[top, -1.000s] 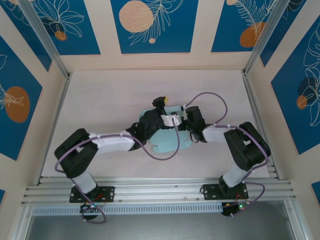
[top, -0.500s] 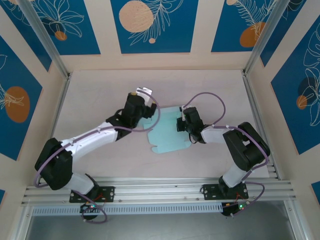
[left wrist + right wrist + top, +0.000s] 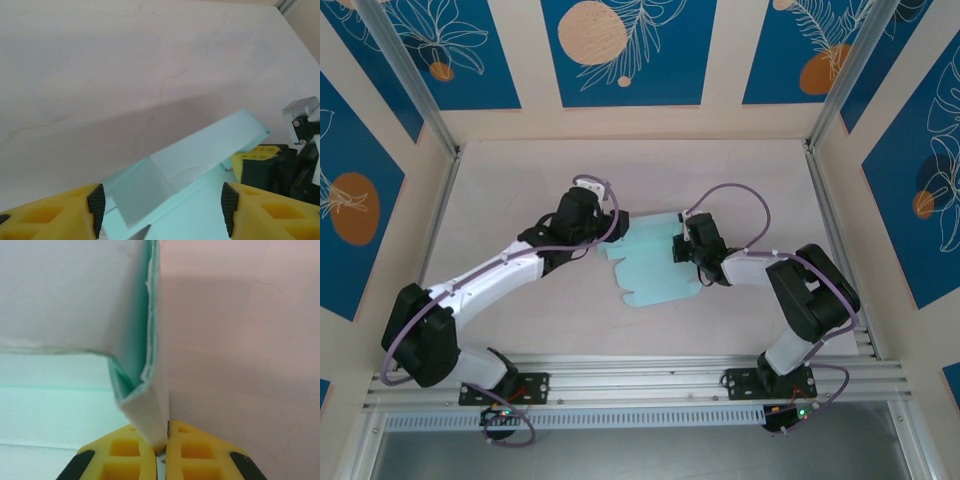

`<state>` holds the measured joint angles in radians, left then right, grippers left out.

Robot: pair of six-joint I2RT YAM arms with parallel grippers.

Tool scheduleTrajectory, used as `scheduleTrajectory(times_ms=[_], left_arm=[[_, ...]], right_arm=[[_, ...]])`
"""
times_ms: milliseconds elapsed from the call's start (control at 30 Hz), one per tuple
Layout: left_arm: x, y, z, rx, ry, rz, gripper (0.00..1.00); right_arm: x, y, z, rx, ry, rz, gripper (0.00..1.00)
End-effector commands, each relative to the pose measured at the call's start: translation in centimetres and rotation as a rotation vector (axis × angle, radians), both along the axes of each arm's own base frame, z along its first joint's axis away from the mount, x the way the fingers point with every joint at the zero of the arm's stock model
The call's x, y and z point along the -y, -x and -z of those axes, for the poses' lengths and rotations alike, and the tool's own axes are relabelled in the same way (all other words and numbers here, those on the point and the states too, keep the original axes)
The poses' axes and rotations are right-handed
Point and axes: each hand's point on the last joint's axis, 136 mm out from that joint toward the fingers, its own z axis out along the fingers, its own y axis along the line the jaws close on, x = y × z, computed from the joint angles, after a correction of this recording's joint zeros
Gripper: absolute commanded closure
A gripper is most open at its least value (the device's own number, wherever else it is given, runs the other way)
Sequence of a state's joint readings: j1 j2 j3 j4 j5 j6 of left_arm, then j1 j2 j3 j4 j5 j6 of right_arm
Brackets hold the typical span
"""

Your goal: Fold the paper box

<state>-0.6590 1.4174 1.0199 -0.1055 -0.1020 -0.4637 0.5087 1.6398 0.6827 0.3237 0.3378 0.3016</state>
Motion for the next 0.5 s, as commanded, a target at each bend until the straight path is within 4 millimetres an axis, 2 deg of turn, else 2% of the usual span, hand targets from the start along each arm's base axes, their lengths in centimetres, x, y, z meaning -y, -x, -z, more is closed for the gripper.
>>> scheduleTrajectory(times_ms=[0,200,333,467], left_arm=[[1.9,0.1,0.6,-0.068,0.127,0.024,0.37],[3.5,0.2,2.4,-0.148,0.186,0.051,0.39],[2.8,0.2,4.7,-0.189,0.192,-0.015,0.37],[2.0,-0.3,5.9,-0.173,0.182,-0.065,0.33]], right_arm=[[-0.5,-0.7,-1.7,0.04,-0.013,-0.002,0.91],[-0.5,-0.7,-1.5,0.03,-0.018,0.006,0.91],[-0.6,-0.7,-1.5,0.028,-0.021,0.009,0.91],[-0.7,-0.5,-1.2,0.019,-0.022,0.005,0.91]])
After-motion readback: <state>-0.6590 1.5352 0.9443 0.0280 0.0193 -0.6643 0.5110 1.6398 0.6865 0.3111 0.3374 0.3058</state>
